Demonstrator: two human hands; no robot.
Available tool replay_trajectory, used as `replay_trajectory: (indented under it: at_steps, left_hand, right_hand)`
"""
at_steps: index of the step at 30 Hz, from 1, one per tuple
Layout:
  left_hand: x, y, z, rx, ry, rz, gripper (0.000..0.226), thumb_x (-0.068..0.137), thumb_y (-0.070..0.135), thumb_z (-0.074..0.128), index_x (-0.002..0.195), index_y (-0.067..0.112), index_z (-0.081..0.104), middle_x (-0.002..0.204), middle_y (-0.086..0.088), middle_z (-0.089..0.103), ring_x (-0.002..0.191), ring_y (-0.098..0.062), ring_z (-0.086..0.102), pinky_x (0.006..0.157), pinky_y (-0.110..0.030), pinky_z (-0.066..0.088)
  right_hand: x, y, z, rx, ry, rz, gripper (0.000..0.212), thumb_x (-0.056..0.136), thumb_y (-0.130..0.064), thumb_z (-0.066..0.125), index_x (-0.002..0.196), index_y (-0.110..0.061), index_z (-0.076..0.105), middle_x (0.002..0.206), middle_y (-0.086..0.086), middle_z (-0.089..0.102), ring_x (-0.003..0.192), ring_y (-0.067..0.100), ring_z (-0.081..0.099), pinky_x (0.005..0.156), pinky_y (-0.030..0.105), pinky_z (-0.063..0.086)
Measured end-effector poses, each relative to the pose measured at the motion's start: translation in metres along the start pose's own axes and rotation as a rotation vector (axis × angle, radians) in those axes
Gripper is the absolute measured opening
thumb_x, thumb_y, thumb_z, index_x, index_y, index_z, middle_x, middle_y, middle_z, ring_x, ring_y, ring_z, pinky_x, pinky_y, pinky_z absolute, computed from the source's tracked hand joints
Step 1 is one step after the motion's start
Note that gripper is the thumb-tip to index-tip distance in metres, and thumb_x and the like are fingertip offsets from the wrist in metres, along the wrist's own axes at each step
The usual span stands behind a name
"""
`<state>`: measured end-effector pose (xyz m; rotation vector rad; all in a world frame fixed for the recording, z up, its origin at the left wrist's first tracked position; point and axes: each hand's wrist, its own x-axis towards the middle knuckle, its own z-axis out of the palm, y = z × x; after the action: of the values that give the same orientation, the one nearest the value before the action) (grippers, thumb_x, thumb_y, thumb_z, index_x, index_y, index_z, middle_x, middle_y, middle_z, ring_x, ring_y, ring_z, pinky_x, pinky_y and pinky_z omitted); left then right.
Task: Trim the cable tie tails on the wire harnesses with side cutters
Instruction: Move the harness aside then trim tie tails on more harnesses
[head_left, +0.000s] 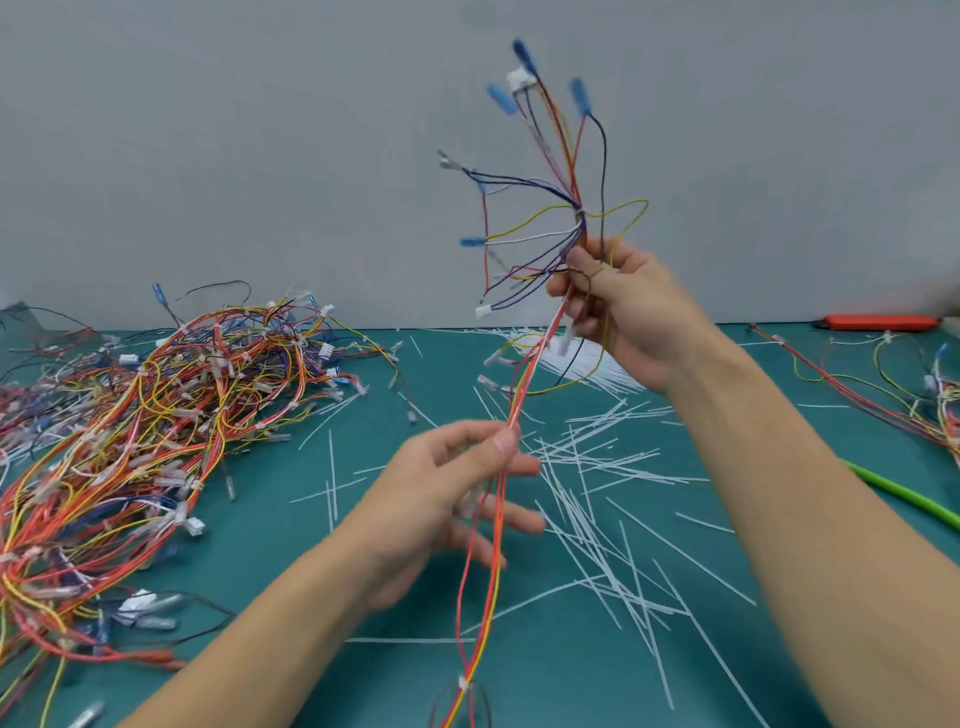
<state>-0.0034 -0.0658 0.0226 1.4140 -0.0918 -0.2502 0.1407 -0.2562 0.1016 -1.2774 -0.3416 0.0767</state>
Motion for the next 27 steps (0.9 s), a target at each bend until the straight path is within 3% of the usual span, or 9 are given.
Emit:
replay_trajectory:
  at_steps: [5, 12, 16, 21, 23, 27]
  left_hand:
    - [-0.008, -0.004, 0.003, 0.05, -0.421, -0.203, 0.04, 0.1, 0.047, 0.063, 0.123, 0.014, 0.065, 0.117, -0.018, 0.073, 0.087, -0.034, 0.077, 0.063, -0.036, 0.064]
    - [-0.015, 0.011, 0.003, -0.211, -0.754, -0.306, 0.051, 0.111, 0.033, 0.035, 0.153, 0.005, 0.042, 0.13, -0.022, 0.067, 0.105, -0.035, 0.074, 0.083, -0.039, 0.063]
    - [-0.019, 0.017, 0.001, -0.395, -0.878, -0.302, 0.059, 0.107, 0.031, 0.037, 0.158, 0.0, 0.029, 0.138, -0.024, 0.062, 0.114, -0.038, 0.07, 0.089, -0.043, 0.061]
    - [-0.021, 0.016, 0.001, -0.38, -0.844, -0.206, 0.051, 0.113, 0.031, 0.031, 0.155, 0.003, 0.037, 0.133, -0.016, 0.068, 0.114, -0.031, 0.071, 0.088, -0.04, 0.062]
    - [-0.021, 0.012, 0.002, -0.342, -0.783, -0.197, 0.046, 0.112, 0.03, 0.037, 0.149, 0.005, 0.048, 0.123, -0.012, 0.074, 0.108, -0.027, 0.074, 0.082, -0.037, 0.064]
    - [-0.016, 0.006, 0.007, -0.294, -0.588, -0.224, 0.035, 0.105, 0.034, 0.056, 0.13, 0.014, 0.069, 0.104, -0.01, 0.078, 0.09, -0.023, 0.079, 0.066, -0.031, 0.064]
  right_hand:
    - [0.006, 0.009, -0.006, 0.046, 0.215, 0.004, 0.009, 0.105, -0.011, 0.058, 0.098, -0.016, 0.057, 0.07, 0.003, 0.071, 0.05, 0.009, 0.048, 0.046, 0.018, 0.04]
    - [0.01, 0.025, -0.016, 0.138, 0.266, 0.227, 0.024, 0.107, 0.001, 0.04, 0.093, -0.012, 0.054, 0.07, 0.007, 0.072, 0.044, 0.007, 0.043, 0.041, 0.015, 0.037]
    - [0.012, 0.036, -0.018, 0.197, 0.301, 0.314, 0.026, 0.11, -0.006, 0.042, 0.086, -0.012, 0.051, 0.082, 0.01, 0.064, 0.042, 0.006, 0.044, 0.038, 0.015, 0.041]
    - [0.014, 0.04, -0.024, 0.278, 0.348, 0.343, 0.022, 0.11, -0.011, 0.045, 0.089, -0.014, 0.05, 0.081, 0.008, 0.062, 0.046, 0.007, 0.046, 0.039, 0.016, 0.044]
    - [0.014, 0.04, -0.026, 0.323, 0.364, 0.354, 0.023, 0.111, -0.01, 0.043, 0.089, -0.012, 0.052, 0.083, 0.007, 0.062, 0.055, 0.008, 0.044, 0.039, 0.016, 0.045]
    - [0.013, 0.038, -0.029, 0.432, 0.398, 0.371, 0.025, 0.111, -0.01, 0.042, 0.09, -0.006, 0.054, 0.084, 0.007, 0.061, 0.057, 0.009, 0.044, 0.04, 0.016, 0.046]
